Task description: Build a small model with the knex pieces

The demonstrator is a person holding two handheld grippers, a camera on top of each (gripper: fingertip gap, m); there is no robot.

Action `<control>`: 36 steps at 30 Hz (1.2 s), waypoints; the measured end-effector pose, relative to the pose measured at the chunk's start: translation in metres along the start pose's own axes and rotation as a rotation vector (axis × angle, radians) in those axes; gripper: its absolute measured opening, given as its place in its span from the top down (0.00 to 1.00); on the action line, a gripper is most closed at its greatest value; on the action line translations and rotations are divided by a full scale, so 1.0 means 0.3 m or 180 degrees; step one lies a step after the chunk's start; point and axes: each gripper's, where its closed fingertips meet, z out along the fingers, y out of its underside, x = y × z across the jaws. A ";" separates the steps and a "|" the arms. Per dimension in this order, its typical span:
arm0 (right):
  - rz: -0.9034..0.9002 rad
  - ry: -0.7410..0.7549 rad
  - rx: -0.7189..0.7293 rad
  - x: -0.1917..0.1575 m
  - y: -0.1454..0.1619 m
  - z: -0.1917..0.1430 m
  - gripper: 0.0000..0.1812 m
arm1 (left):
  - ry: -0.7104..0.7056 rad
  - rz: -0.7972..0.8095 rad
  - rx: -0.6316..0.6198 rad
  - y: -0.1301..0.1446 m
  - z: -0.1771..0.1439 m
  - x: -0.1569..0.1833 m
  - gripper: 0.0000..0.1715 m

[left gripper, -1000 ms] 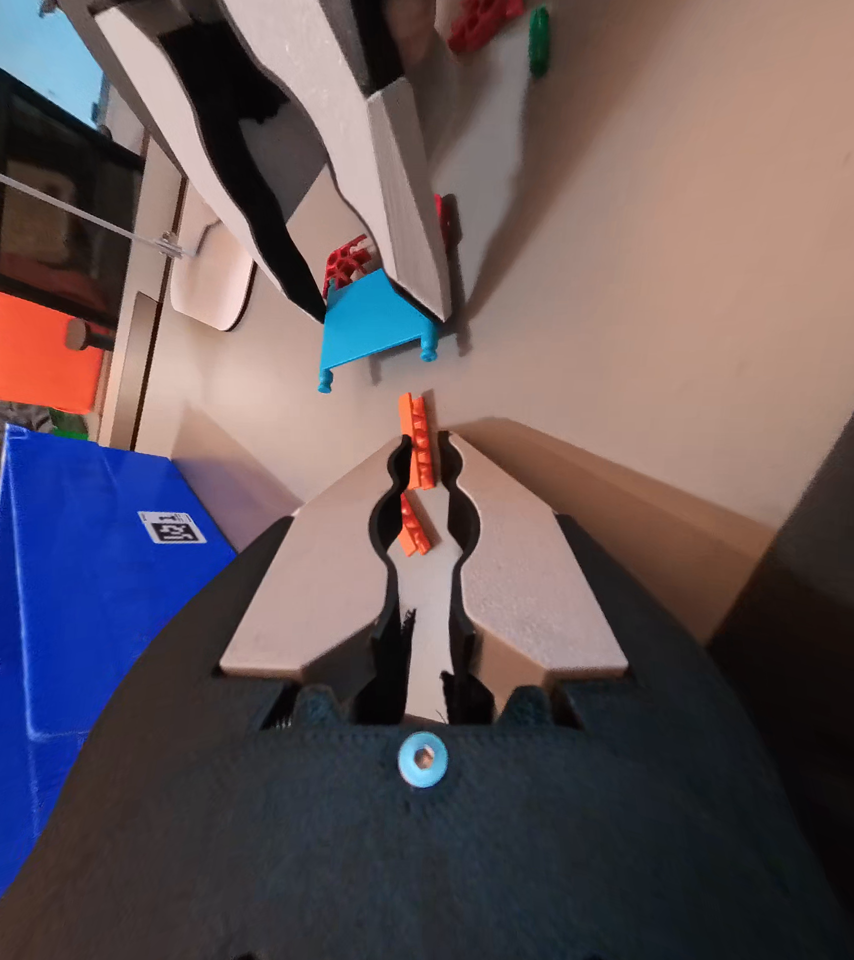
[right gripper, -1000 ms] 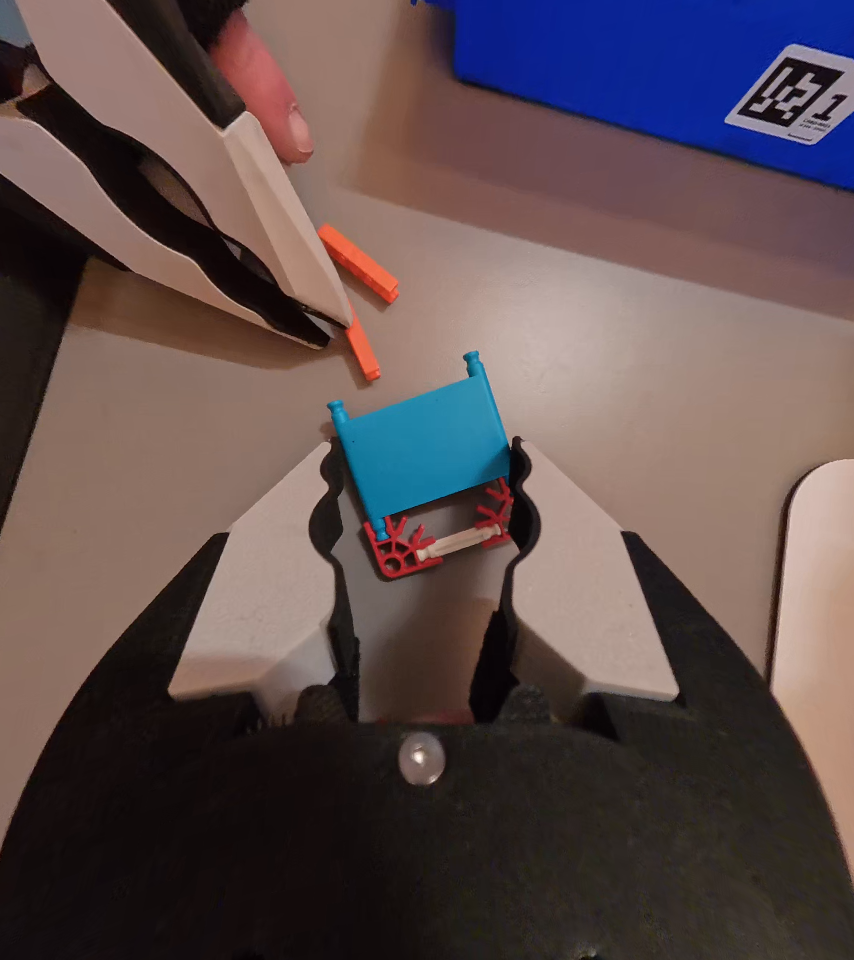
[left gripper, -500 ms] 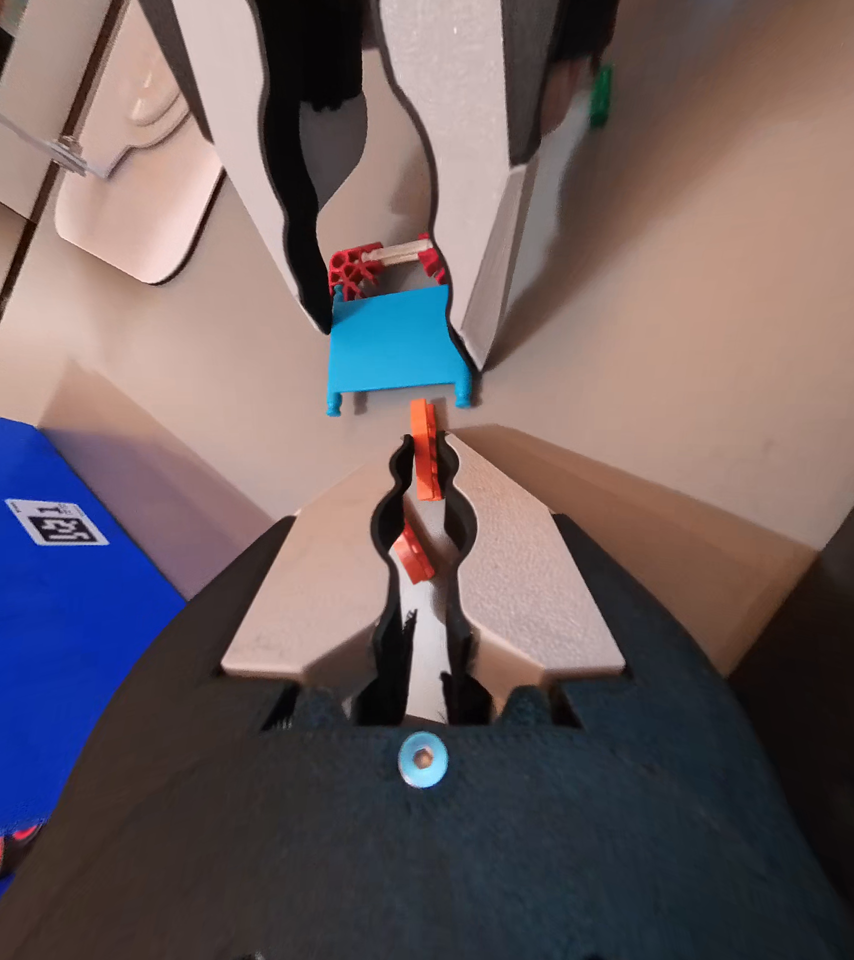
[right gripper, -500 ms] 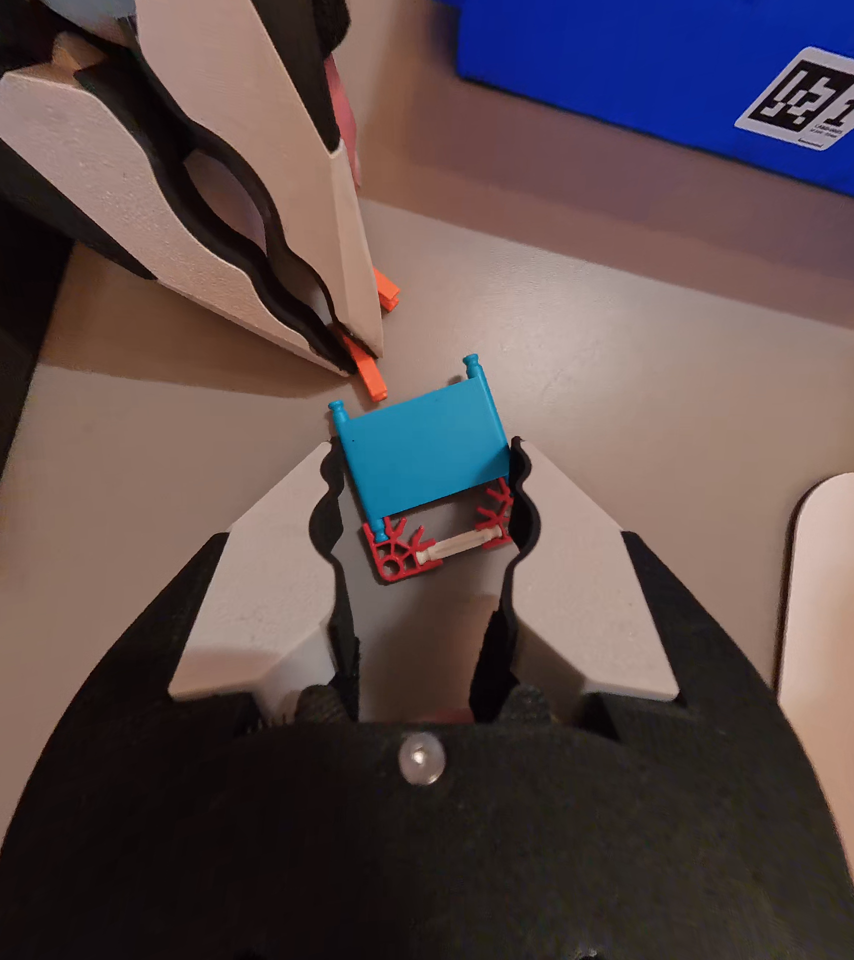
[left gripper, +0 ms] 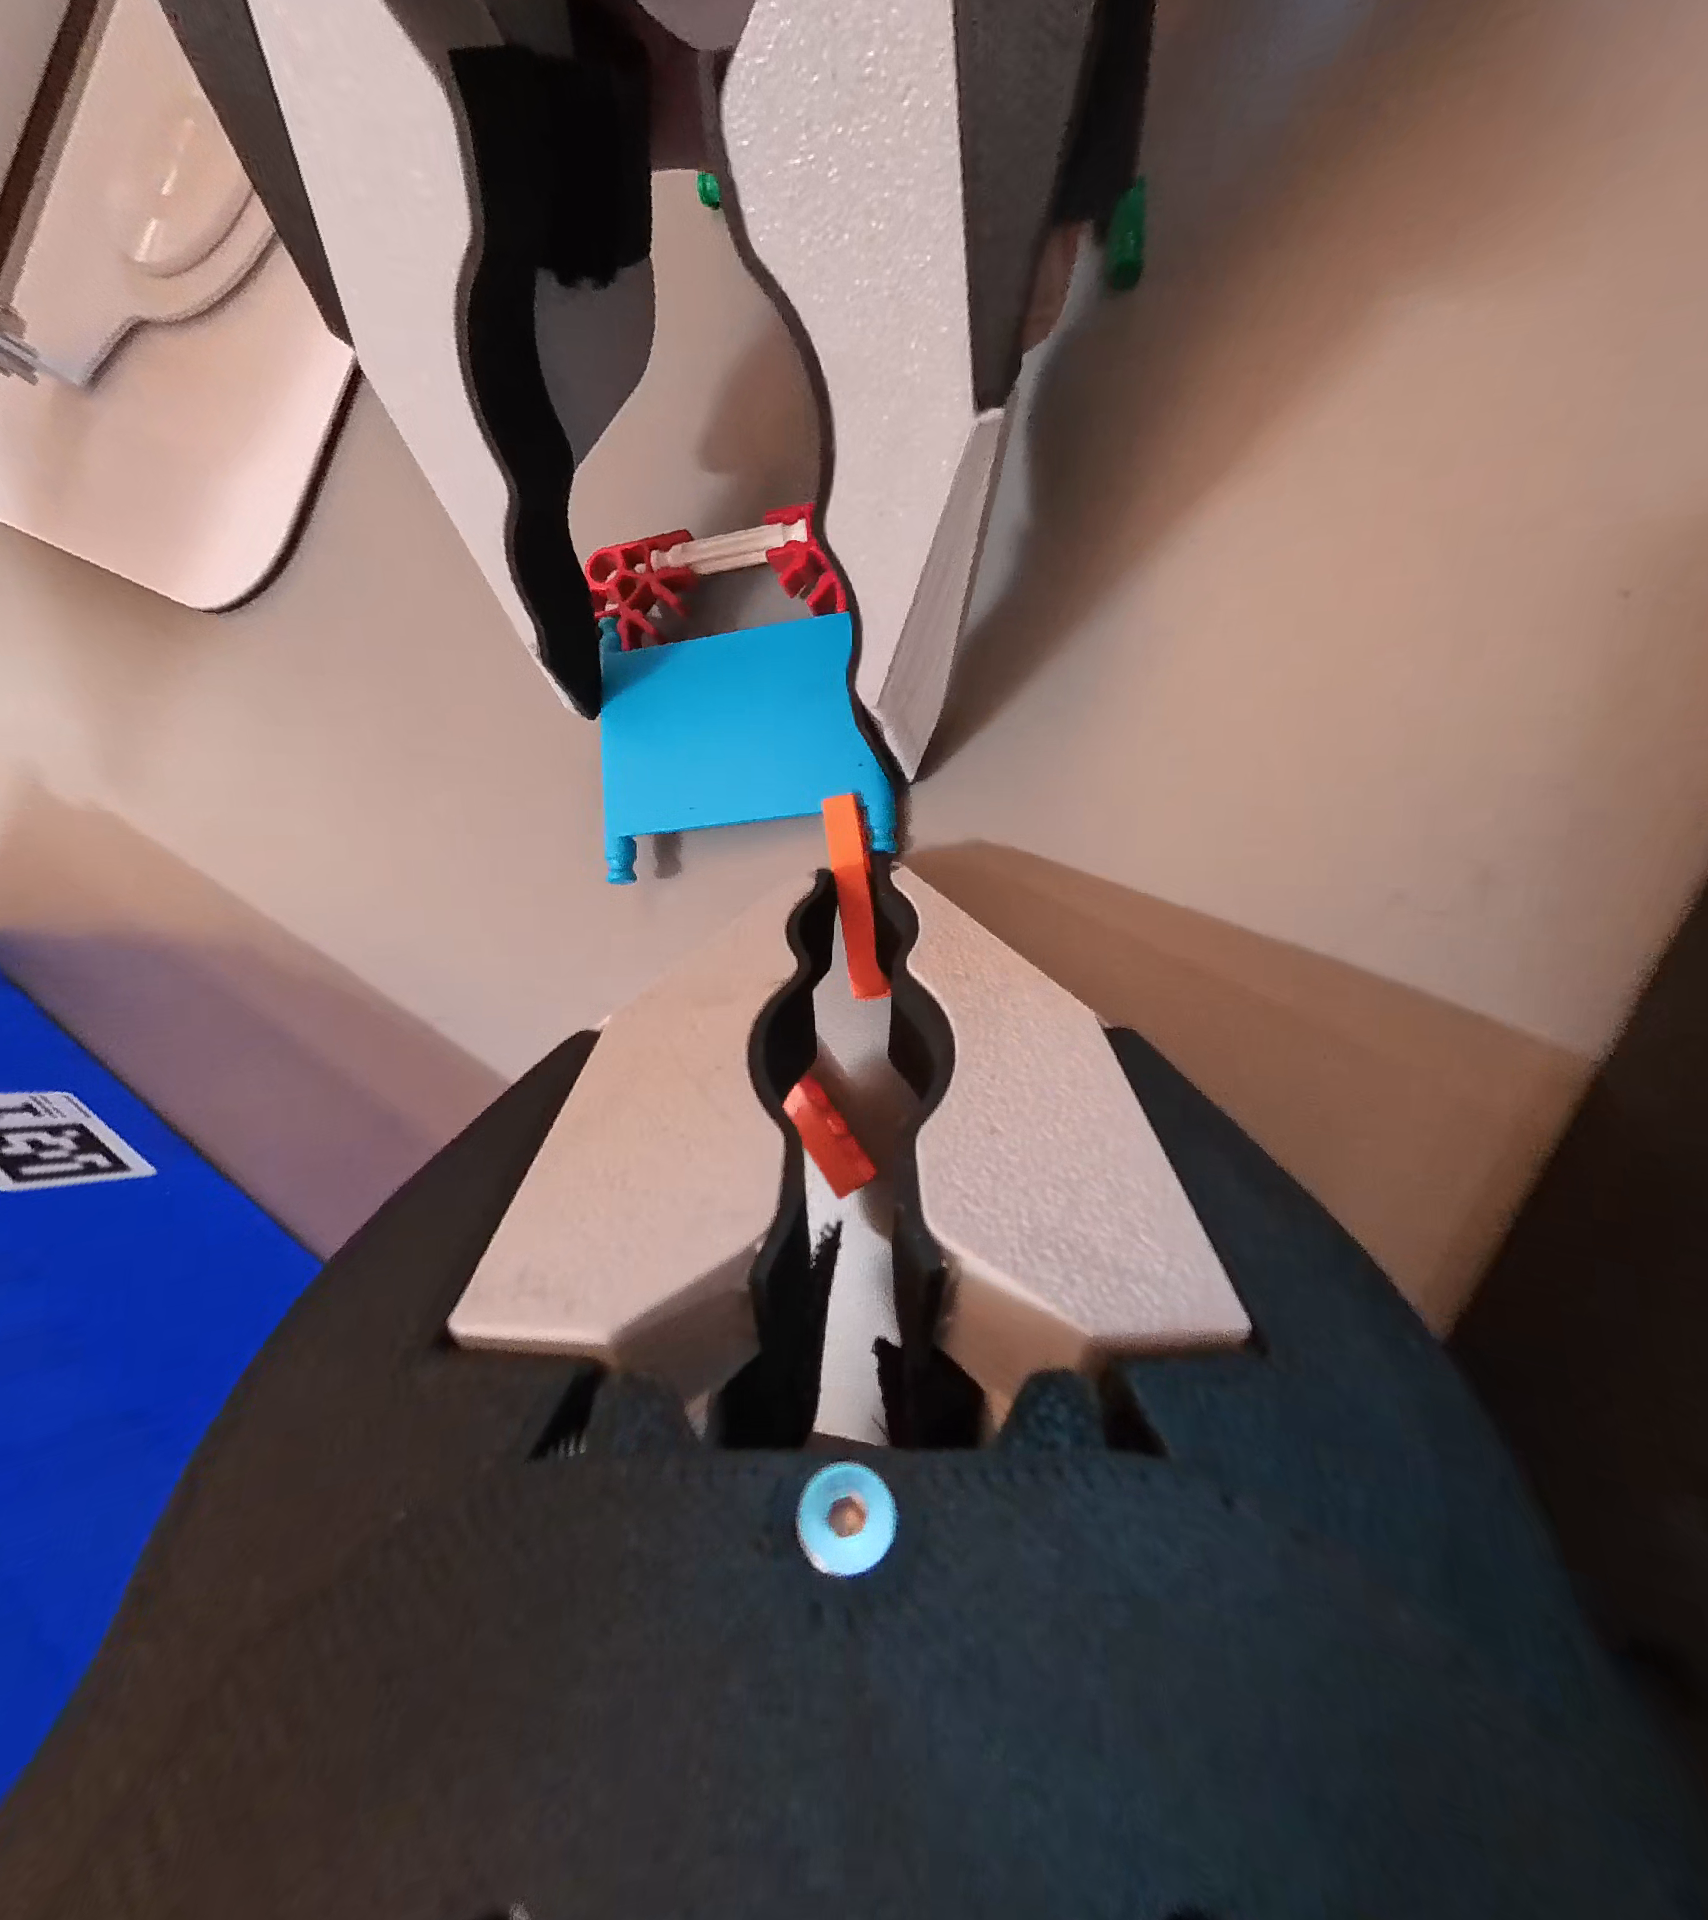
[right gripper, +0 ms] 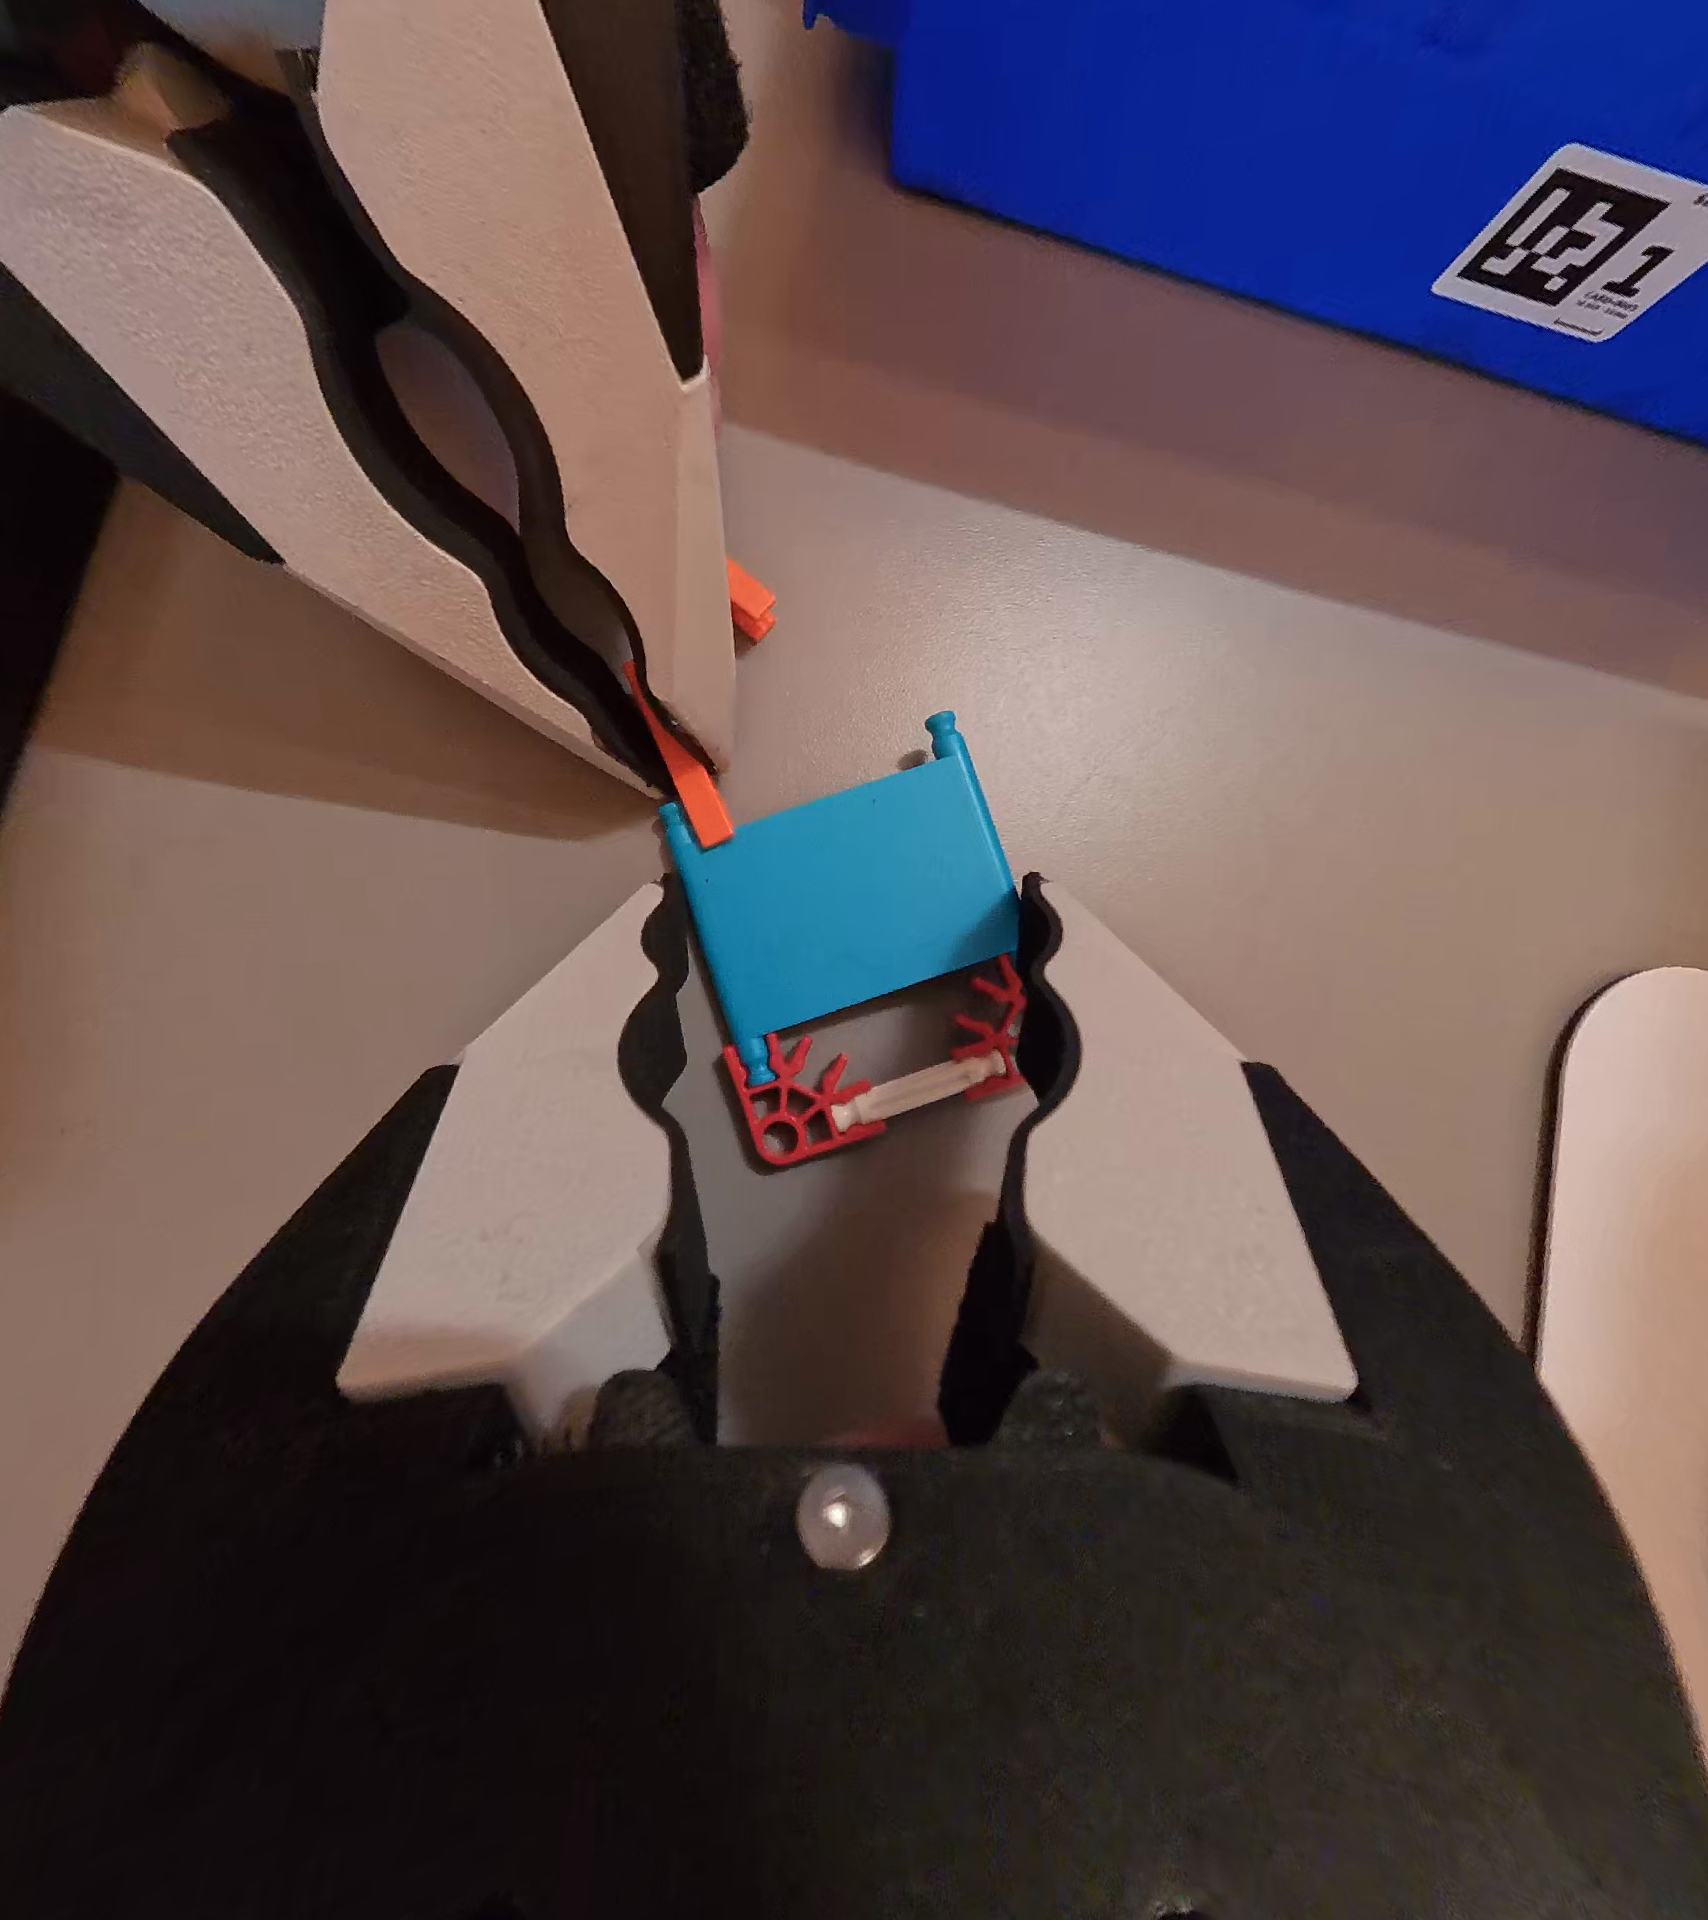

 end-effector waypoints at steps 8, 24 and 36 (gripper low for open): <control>-0.0049 0.0025 -0.0008 0.005 0.004 -0.006 0.66 | 0.0132 0.0034 -0.0044 0.003 -0.003 0.003 0.98; -0.0166 0.0213 -0.0021 0.024 0.007 -0.009 0.66 | -0.0094 0.0617 -0.0191 -0.001 0.003 -0.011 0.97; -0.1219 0.1280 0.0063 0.070 -0.034 -0.036 0.66 | -0.1113 0.1596 -0.0584 0.003 0.003 -0.057 0.96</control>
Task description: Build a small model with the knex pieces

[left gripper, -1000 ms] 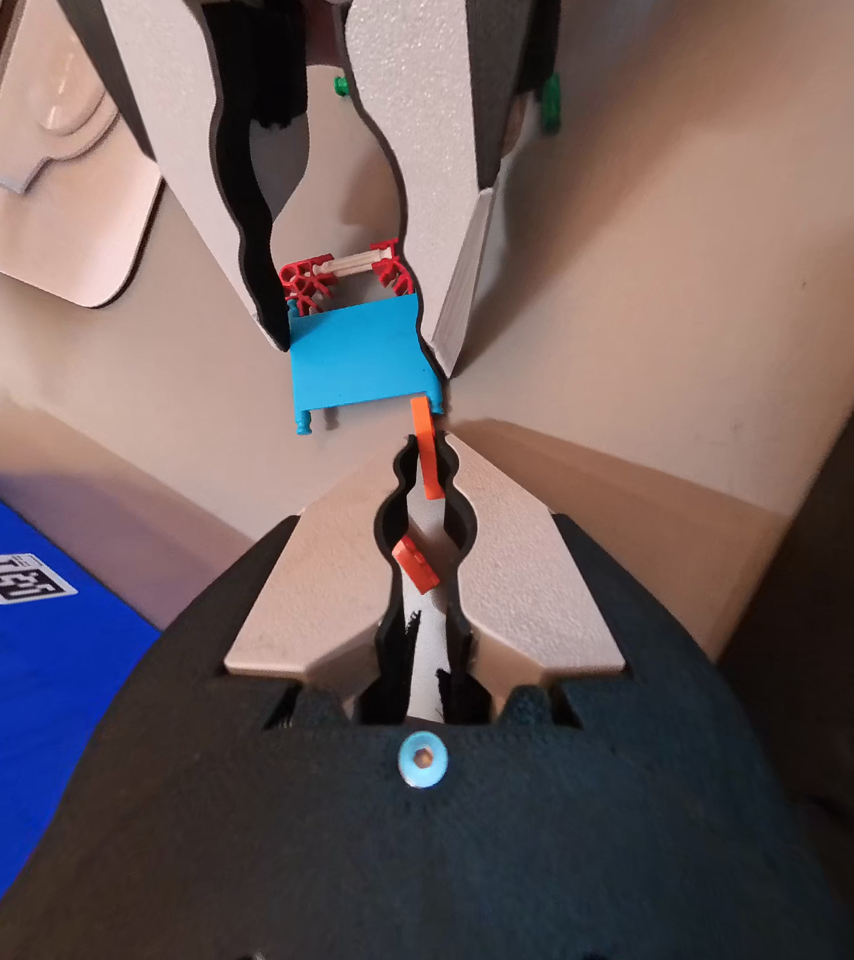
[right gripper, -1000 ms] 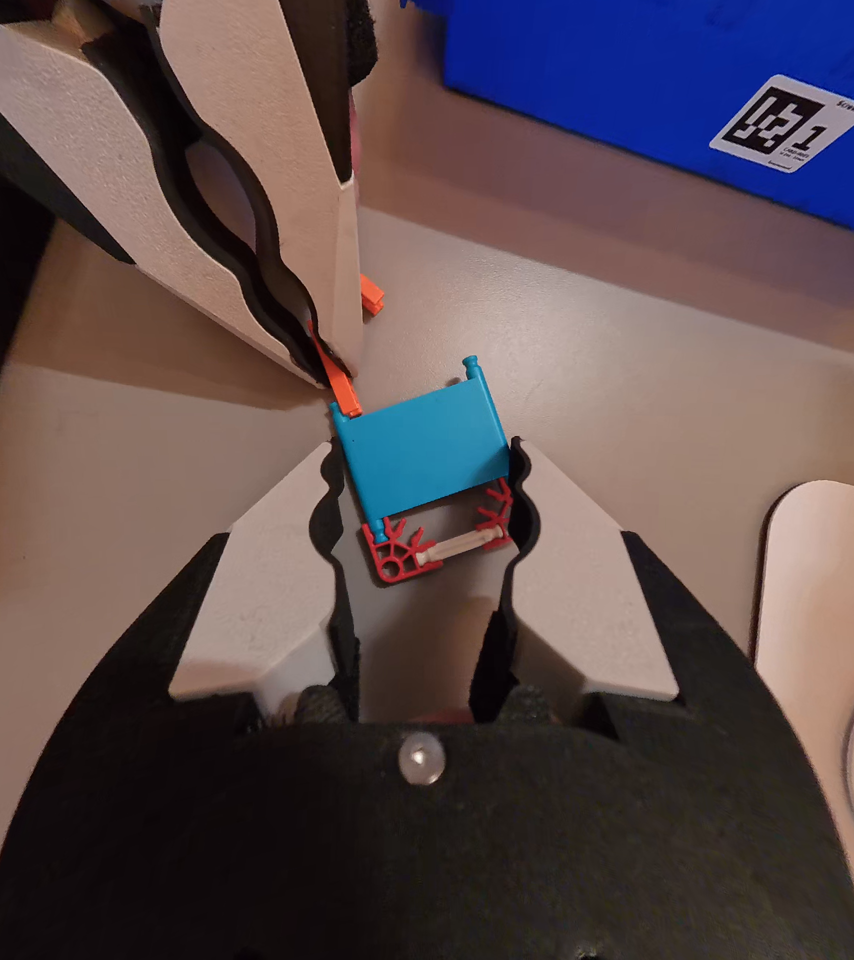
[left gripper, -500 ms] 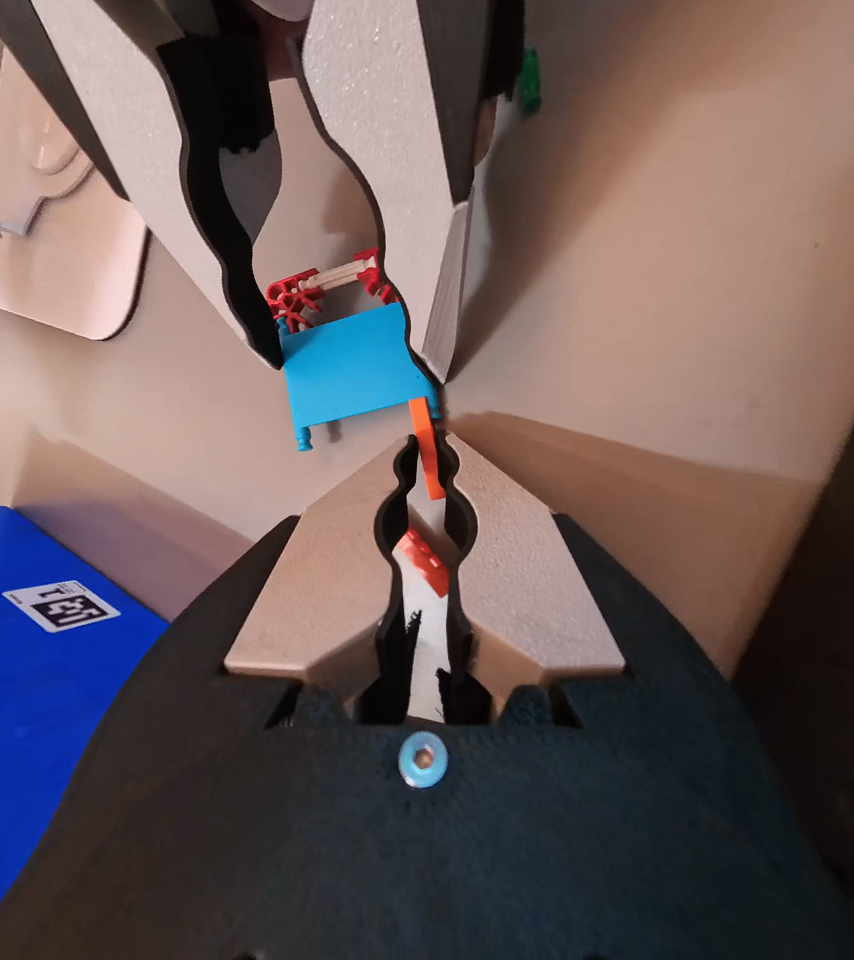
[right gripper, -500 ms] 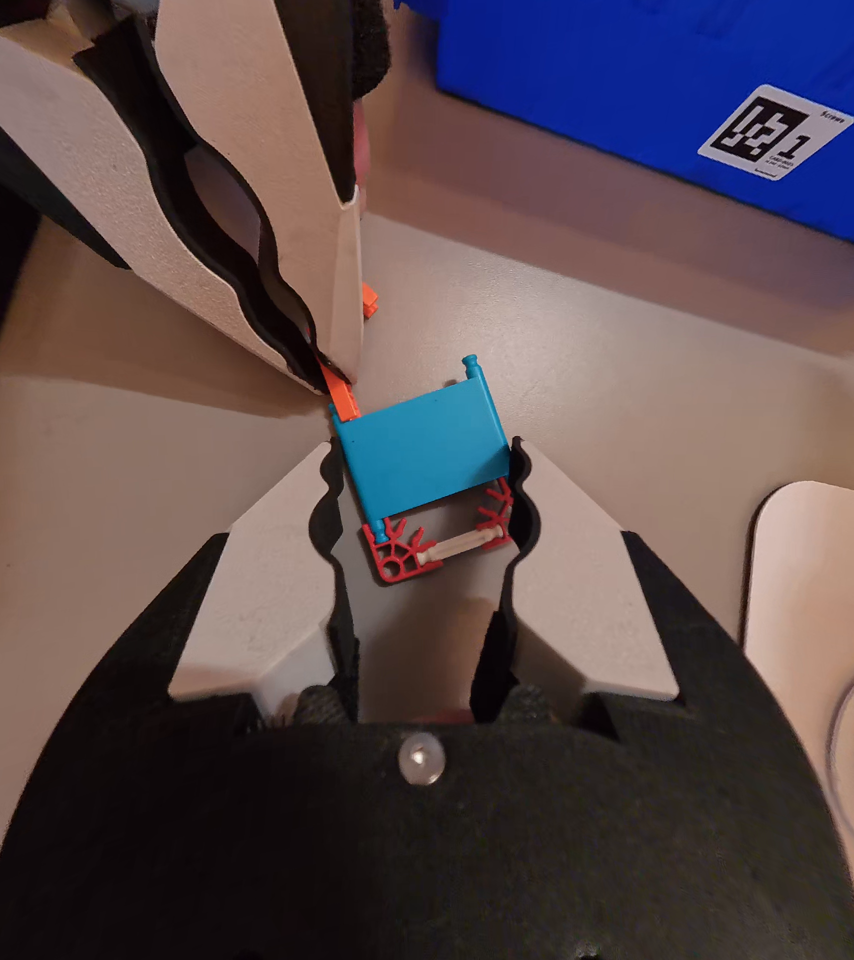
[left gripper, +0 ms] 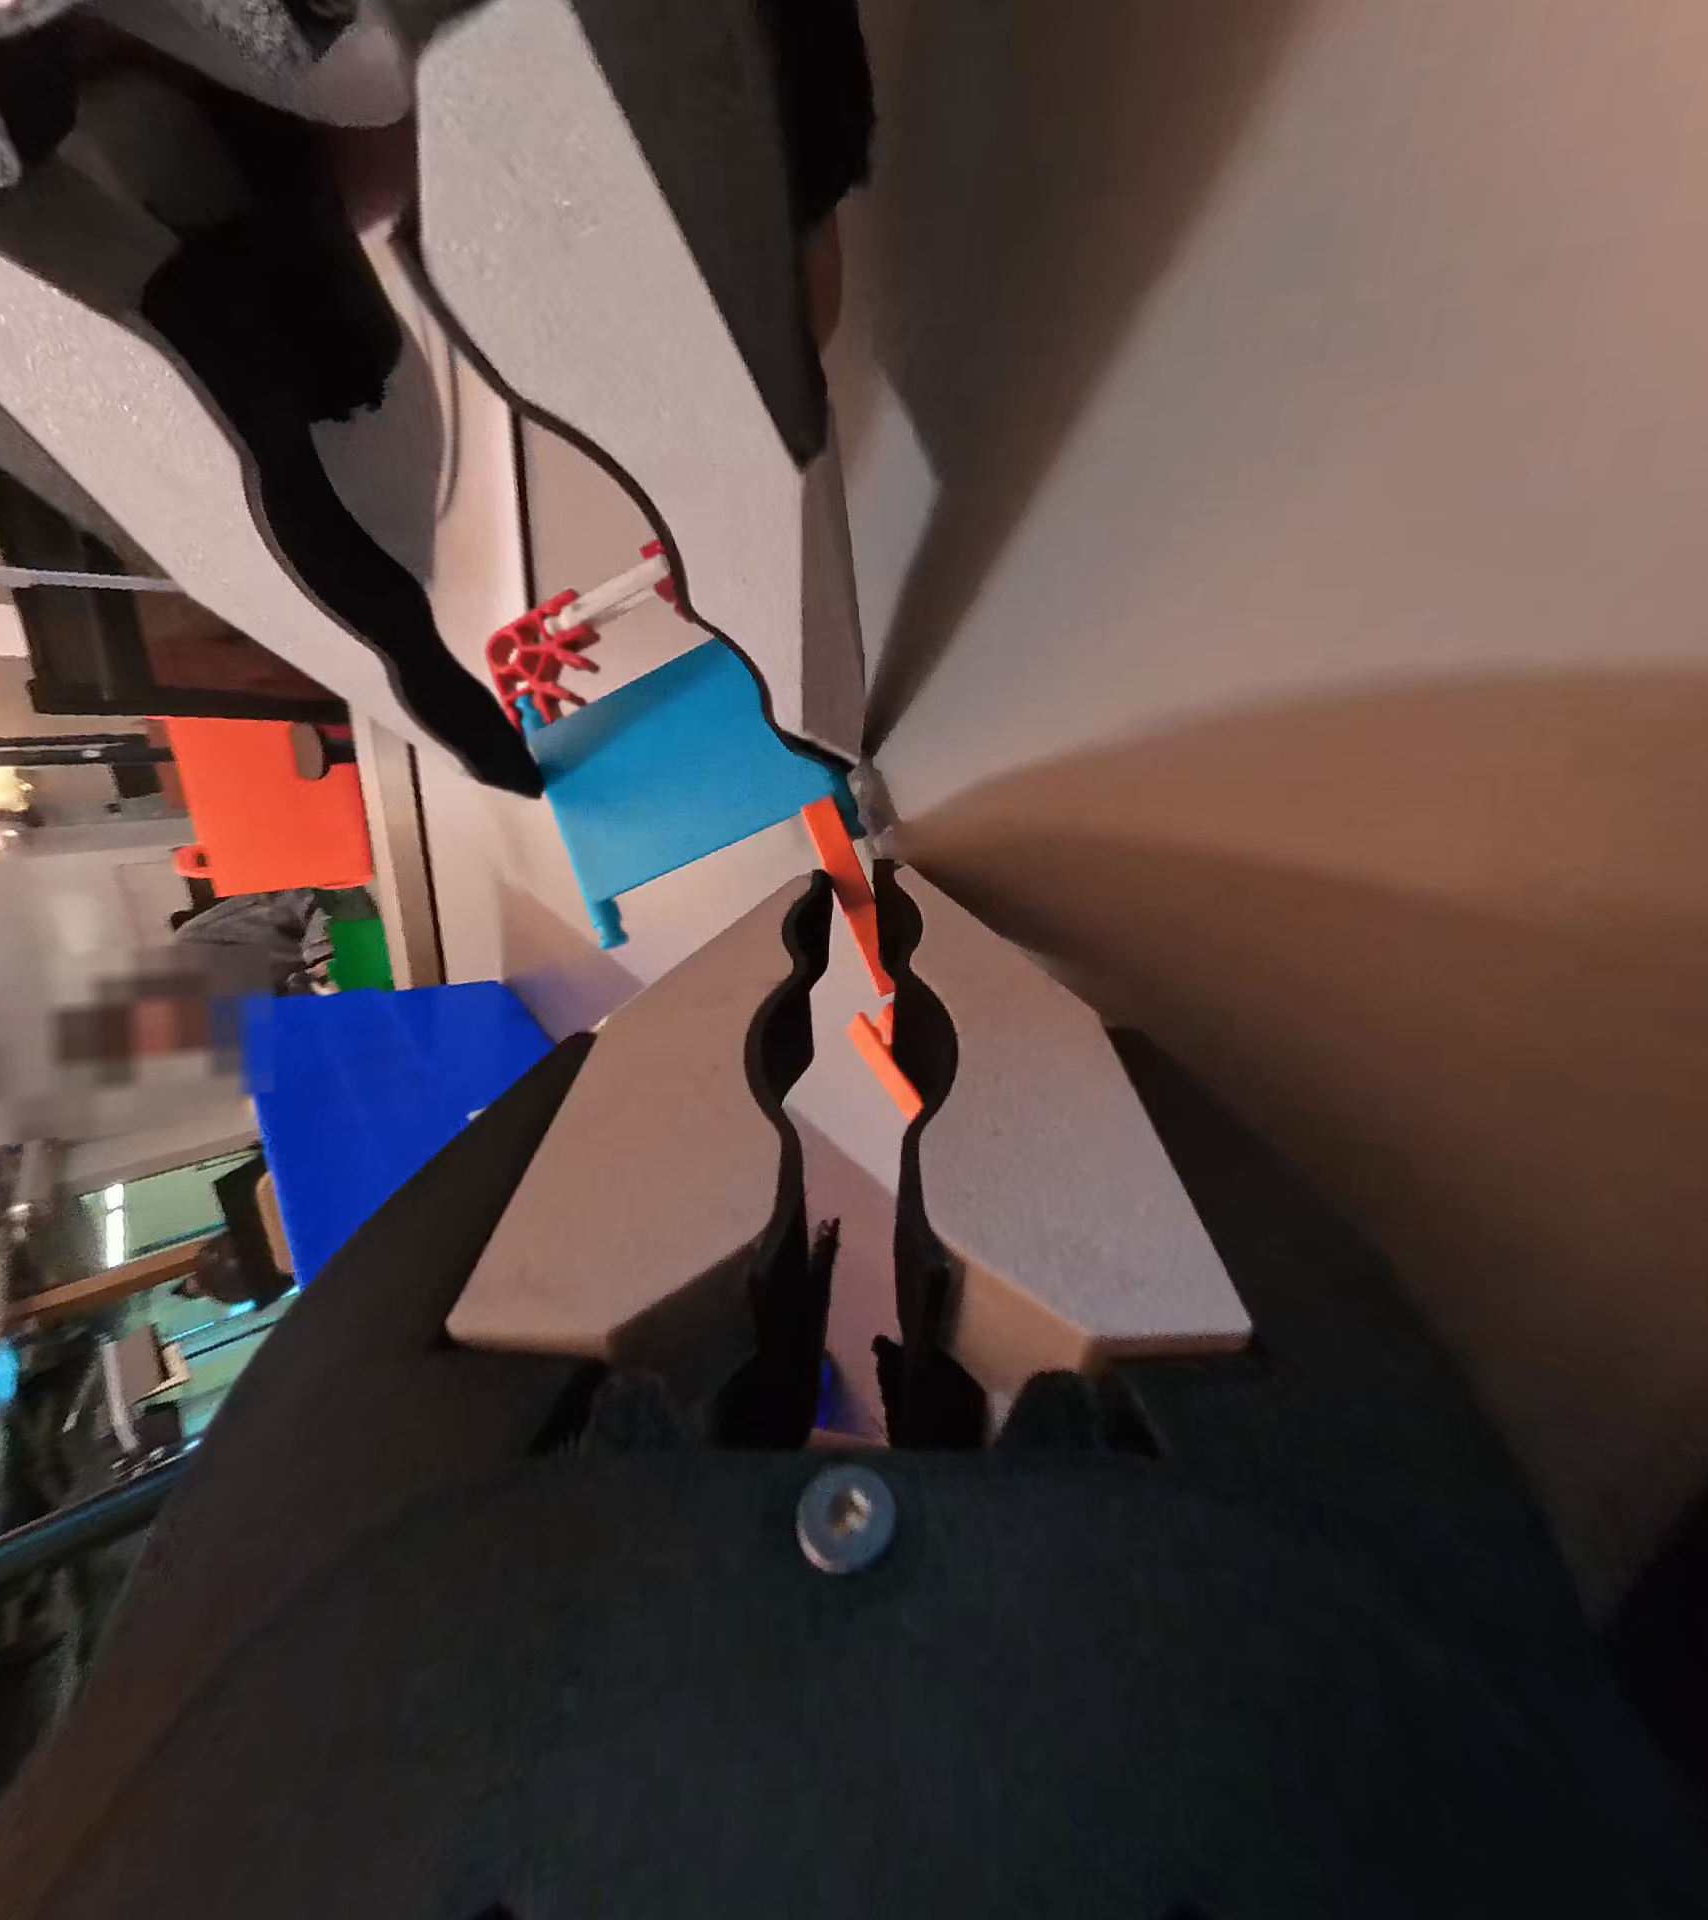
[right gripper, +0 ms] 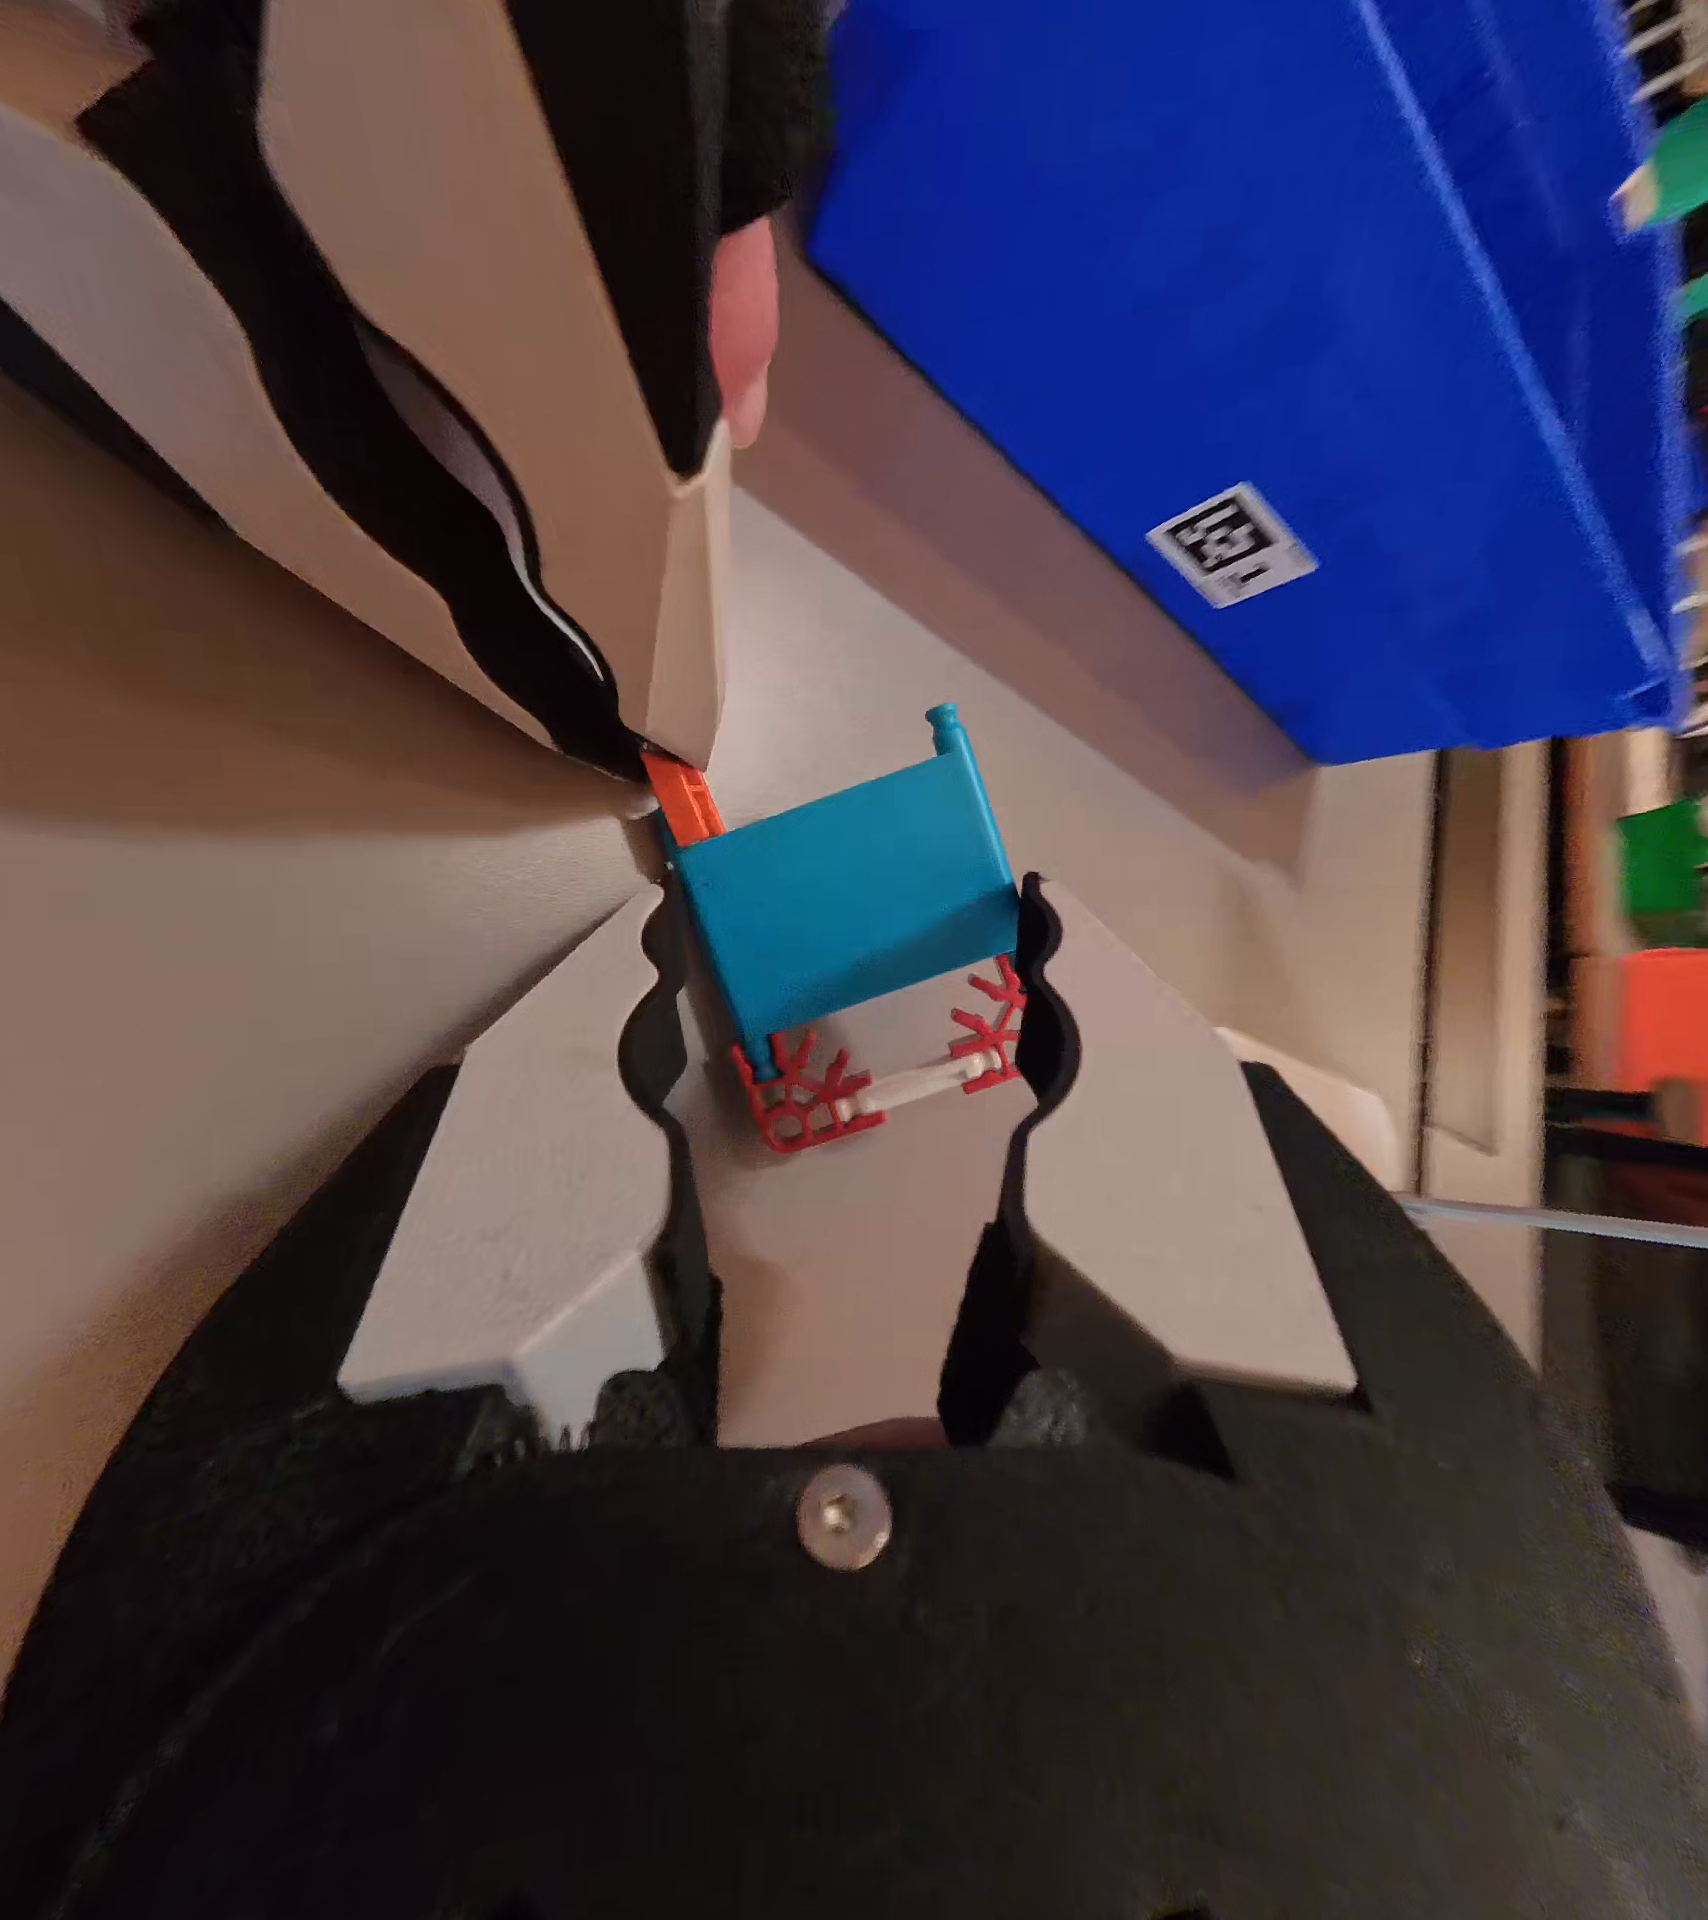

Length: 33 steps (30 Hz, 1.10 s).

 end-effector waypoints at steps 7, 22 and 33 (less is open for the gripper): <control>-0.0774 0.0731 0.0149 0.029 -0.019 -0.005 0.66 | -0.0209 0.0131 -0.0139 0.013 0.016 -0.015 0.96; -0.1134 0.0949 0.0236 0.025 -0.010 -0.028 0.82 | -0.0357 0.0333 -0.0215 -0.009 0.018 -0.009 0.98; 0.0630 -0.0556 0.0508 -0.037 -0.034 -0.075 0.78 | 0.0098 -0.0709 0.0159 0.001 -0.041 -0.023 0.79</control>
